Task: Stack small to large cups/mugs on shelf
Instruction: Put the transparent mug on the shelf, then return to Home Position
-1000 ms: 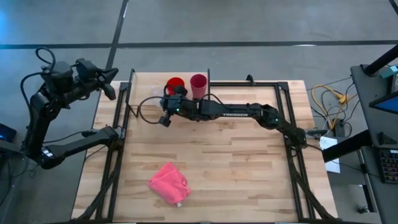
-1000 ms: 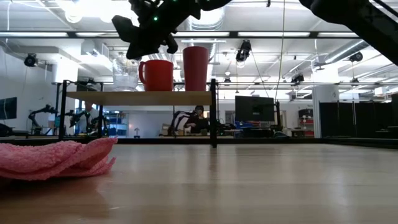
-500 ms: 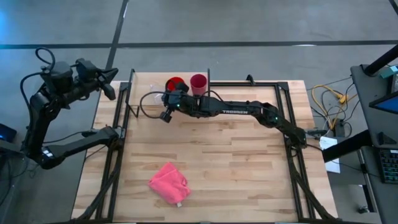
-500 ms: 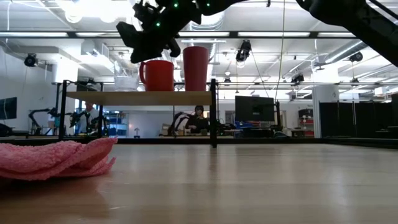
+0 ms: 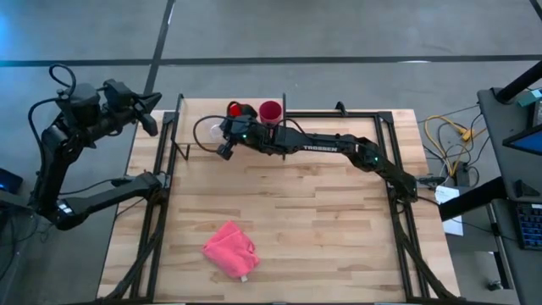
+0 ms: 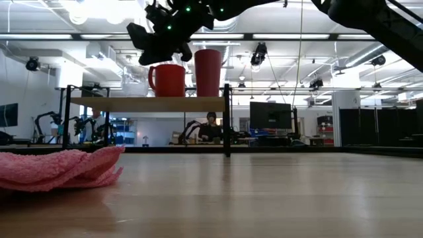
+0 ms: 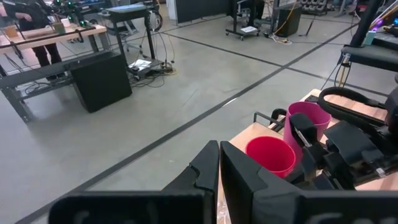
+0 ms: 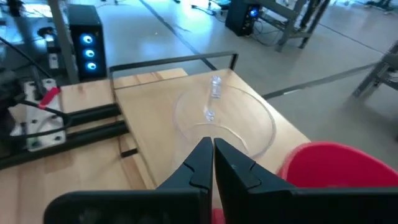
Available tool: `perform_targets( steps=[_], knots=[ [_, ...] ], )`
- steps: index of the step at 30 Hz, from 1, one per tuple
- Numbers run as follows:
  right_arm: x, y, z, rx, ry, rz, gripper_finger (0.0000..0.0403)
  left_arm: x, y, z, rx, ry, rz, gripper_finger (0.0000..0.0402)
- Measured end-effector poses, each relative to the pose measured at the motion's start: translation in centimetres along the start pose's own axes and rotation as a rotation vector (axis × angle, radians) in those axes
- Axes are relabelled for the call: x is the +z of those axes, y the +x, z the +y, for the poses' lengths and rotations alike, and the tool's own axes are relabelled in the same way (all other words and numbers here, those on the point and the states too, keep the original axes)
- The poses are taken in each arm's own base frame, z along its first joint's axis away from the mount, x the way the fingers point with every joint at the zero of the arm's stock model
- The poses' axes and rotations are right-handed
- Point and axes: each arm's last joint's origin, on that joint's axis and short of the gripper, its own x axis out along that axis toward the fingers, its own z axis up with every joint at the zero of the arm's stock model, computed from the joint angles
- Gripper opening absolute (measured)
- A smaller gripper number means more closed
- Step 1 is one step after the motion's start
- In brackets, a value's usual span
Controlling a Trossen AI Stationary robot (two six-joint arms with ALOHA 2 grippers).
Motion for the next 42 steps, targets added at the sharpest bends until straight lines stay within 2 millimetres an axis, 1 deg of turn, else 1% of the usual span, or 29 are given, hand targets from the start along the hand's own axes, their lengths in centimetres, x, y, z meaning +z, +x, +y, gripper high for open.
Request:
perform_targets(
  steps=[6, 9, 12, 15, 18, 20, 23, 27, 29, 33, 37, 40, 42],
  knots=[
    [0.1, 0.0, 0.0, 0.013, 0.002, -0.005, 0.0009, 0.0, 0.0, 0.0, 0.0, 0.0, -0.001, 0.0],
    [-0.2, 0.6, 0.1, 0.012, 0.011, -0.025, 0.0009, 0.0, 0.0, 0.0, 0.0, -0.001, -0.005, 0.0],
    [-0.8, 1.5, 0.6, 0.055, 0.038, -0.06, 0.0008, 0.0, 0.0, 0.0, 0.0, -0.001, -0.005, 0.0],
    [-1.2, 1.8, 0.9, 0.061, 0.041, -0.051, 0.0009, 0.0, 0.0, 0.0, 0.0, -0.003, -0.005, 0.0],
    [-1.5, 1.9, 1.4, -0.004, -0.031, -0.068, 0.0008, 0.0, -0.1, 0.0, 0.0, -0.003, -0.006, 0.0],
    [-1.0, 1.8, 1.5, -0.008, -0.048, -0.113, 0.0008, 0.0, -0.1, 0.0, 0.0, -0.003, -0.006, 0.0],
    [0.8, 0.6, 0.9, -0.006, -0.02, -0.145, 0.0008, 0.0, -0.1, 0.0, 0.001, 0.0, -0.002, 0.0],
    [2.4, -0.5, 0.6, -0.01, -0.052, -0.135, 0.0008, 0.0, 0.0, 0.0, 0.002, 0.003, 0.0, 0.0],
    [3.0, -1.1, 0.9, -0.002, -0.076, -0.131, 0.0008, 0.0, 0.0, 0.0, 0.005, 0.003, 0.003, 0.0],
    [4.1, -2.7, 1.4, 0.022, -0.058, -0.149, 0.0008, 0.0, 0.1, 0.0, 0.009, 0.004, 0.005, 0.0],
    [4.7, -4.1, 2.0, 0.034, -0.099, -0.13, 0.0008, 0.0, 0.1, 0.0, 0.016, 0.004, 0.007, 0.0],
    [5.7, -6.0, 2.4, 0.053, -0.101, -0.131, 0.0008, -0.1, 0.1, 0.0, 0.016, 0.005, 0.013, 0.0],
    [6.8, -7.8, 1.9, 0.064, -0.077, -0.129, 0.0008, -0.1, 0.1, 0.0, 0.016, 0.004, 0.01, 0.0]
  ],
)
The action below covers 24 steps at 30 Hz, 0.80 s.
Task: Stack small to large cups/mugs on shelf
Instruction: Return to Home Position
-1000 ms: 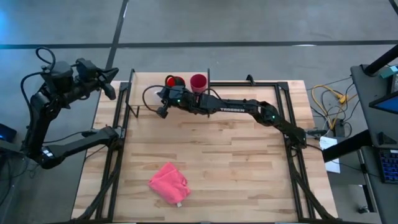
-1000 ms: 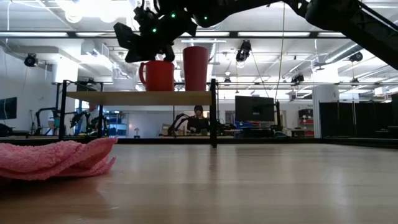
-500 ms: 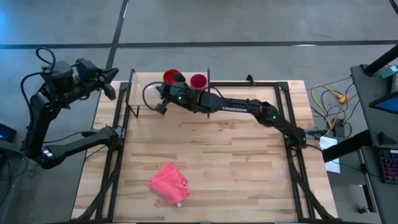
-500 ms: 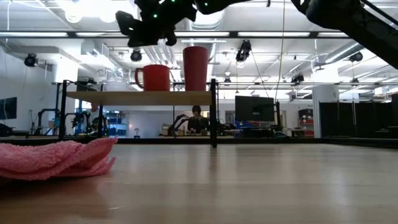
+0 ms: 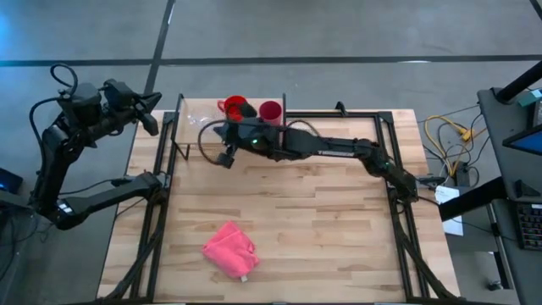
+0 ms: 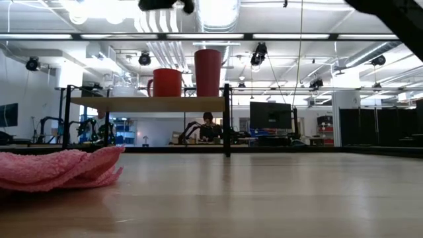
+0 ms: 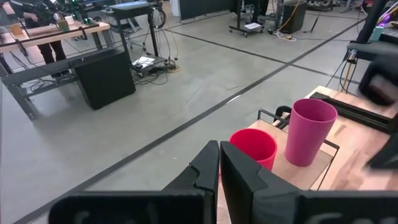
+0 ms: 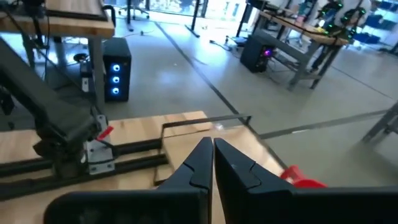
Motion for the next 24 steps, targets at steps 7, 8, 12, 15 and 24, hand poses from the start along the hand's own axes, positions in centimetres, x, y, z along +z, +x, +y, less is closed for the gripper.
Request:
perform_targets(
  steps=[7, 8, 12, 15, 24],
  knots=[
    [4.3, -7.8, -2.9, 0.018, -0.036, 0.049, 0.0008, -0.2, -1.5, 0.1, 0.004, -0.005, -0.044, 0.0],
    [4.9, -9.0, -3.3, 0.022, -0.031, 0.048, 0.0008, -0.3, -1.9, 0.1, 0.004, -0.005, -0.055, 0.0],
    [6.7, -13.4, -5.6, 0.02, 0.086, 0.049, 0.0008, -0.6, -3.6, 0.1, 0.008, -0.01, -0.109, 0.0],
    [7.6, -15.8, -7.0, 0.013, 0.153, 0.028, 0.0008, -0.9, -4.8, 0.2, 0.01, -0.017, -0.145, 0.0],
    [8.1, -21.5, -8.6, 0.048, 0.287, 0.087, 0.0009, -2.7, -7.2, 0.1, -0.006, -0.124, -0.204, 0.0]
  ],
)
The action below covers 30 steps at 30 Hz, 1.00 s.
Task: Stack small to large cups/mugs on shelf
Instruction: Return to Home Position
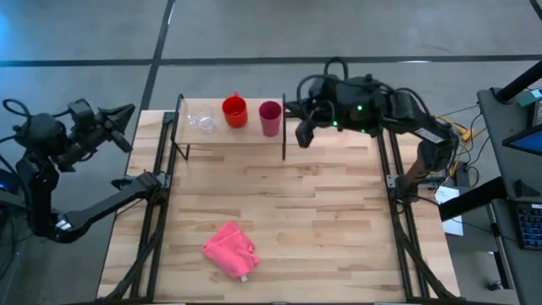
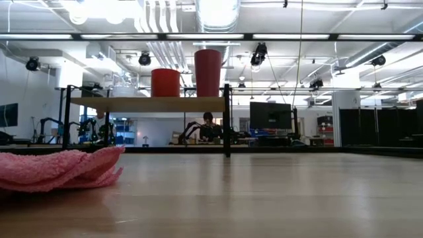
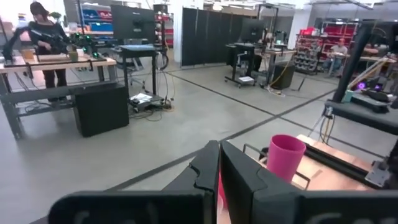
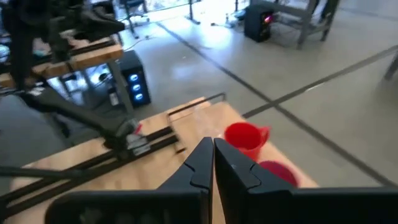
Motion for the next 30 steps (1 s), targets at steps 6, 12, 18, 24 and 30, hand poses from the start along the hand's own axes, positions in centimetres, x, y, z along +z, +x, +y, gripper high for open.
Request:
perform_targets(
  steps=[6, 12, 18, 24, 30],
  knots=[
    [-0.7, -0.3, 1.1, -0.029, 0.028, 0.006, 0.0009, -3.3, 2.7, -0.2, -0.067, -0.144, 0.08, 0.0],
    [-2.5, -0.2, 2.0, -0.184, 0.065, 0.006, 0.0009, -4.7, 5.9, -1.1, -0.395, -0.227, -0.101, 0.0],
    [-2.8, -2.4, 1.4, -0.14, 0.086, -0.067, 0.0009, -5.3, 6.9, -1.1, -0.422, -0.256, -0.168, 0.0],
    [-4.7, -3.2, 0.7, 0.012, 0.066, -0.145, 0.0009, -6.2, 7.3, -1.1, -0.407, -0.282, -0.068, 0.0],
    [-8.7, -3.8, -0.9, 0.044, 0.122, -0.238, 0.0009, -6.3, 6.7, -1.1, -0.426, -0.283, -0.077, 0.0]
  ],
)
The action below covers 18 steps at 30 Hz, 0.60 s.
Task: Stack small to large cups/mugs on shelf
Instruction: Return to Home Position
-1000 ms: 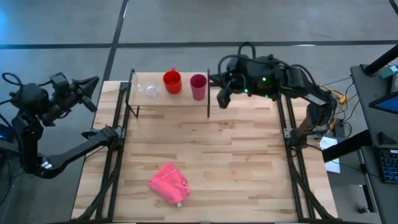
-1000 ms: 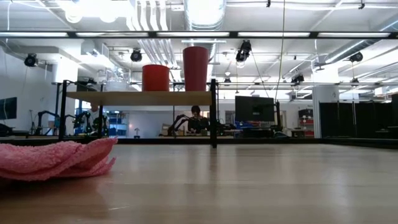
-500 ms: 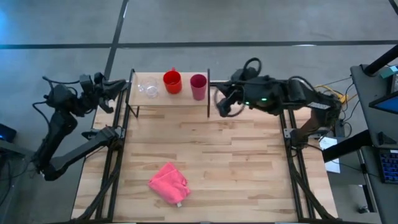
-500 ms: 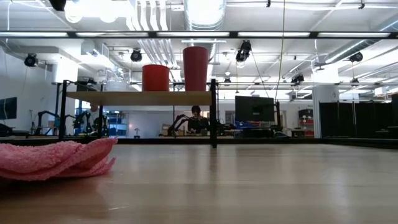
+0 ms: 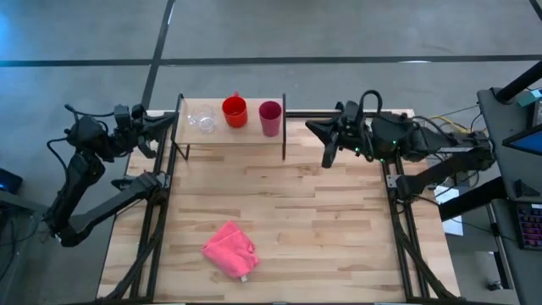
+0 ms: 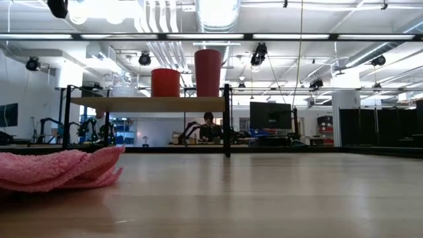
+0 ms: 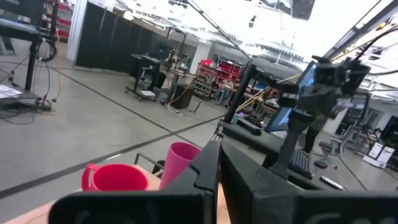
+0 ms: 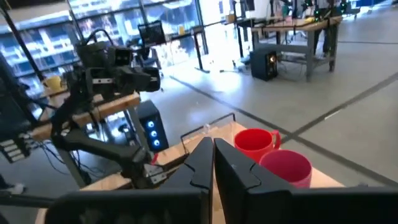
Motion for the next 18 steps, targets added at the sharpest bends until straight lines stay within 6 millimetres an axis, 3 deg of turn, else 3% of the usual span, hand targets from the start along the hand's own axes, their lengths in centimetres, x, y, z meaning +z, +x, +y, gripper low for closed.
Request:
perform_targets(
  steps=[9, 18],
  knots=[
    [-6.0, -1.1, -2.1, 0.216, 0.002, -0.107, 0.0009, -2.3, 1.2, 1.3, 0.011, -0.038, 0.021, 0.0],
    [-10.3, -1.6, -6.0, 0.118, 0.017, -0.071, 0.0009, -4.6, 2.8, 2.9, -0.055, -0.057, -0.134, 0.0]
  ],
)
